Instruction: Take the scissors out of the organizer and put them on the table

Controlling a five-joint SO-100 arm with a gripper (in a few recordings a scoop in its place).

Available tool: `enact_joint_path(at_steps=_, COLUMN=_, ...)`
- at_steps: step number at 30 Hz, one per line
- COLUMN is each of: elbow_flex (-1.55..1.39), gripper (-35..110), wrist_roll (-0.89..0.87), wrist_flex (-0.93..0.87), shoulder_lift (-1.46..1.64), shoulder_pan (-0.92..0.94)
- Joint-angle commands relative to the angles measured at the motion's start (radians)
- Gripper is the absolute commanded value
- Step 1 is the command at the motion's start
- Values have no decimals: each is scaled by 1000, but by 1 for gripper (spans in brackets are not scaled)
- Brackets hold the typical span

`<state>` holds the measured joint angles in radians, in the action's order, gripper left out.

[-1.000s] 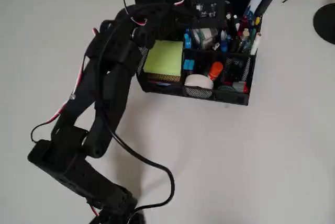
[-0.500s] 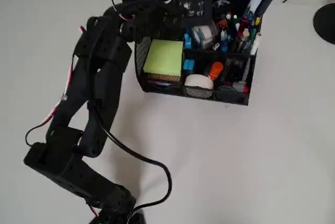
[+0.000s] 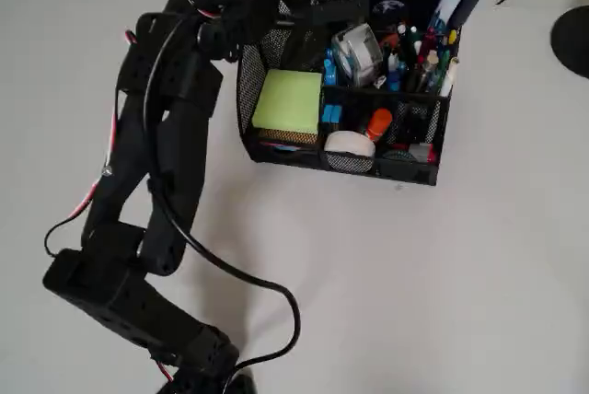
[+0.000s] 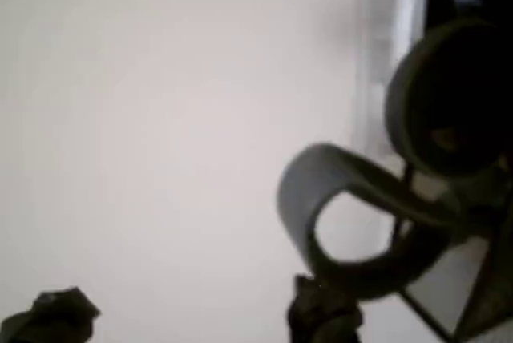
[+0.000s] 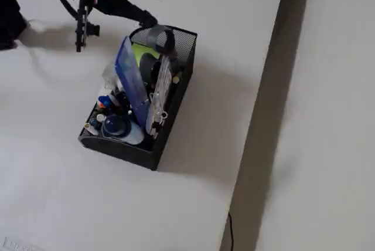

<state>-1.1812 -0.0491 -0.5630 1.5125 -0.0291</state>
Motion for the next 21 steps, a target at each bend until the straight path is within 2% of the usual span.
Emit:
enact_joint_path(at_steps=1, elbow_flex=74, gripper=33, wrist_roll=0, wrist_flex=32, shoulder_lift=-8, shoulder_pan=21)
enact_joint_path(at_steps=9, elbow_flex=74, gripper=33, wrist_roll=2, wrist_flex=12, shoulder_lift=-52, shoulder_pan=31)
enact_joint_path(at_steps=21, elbow_flex=77, gripper=32, wrist_roll=8, wrist_flex=133, shoulder_lift=-87, shoulder_pan=23)
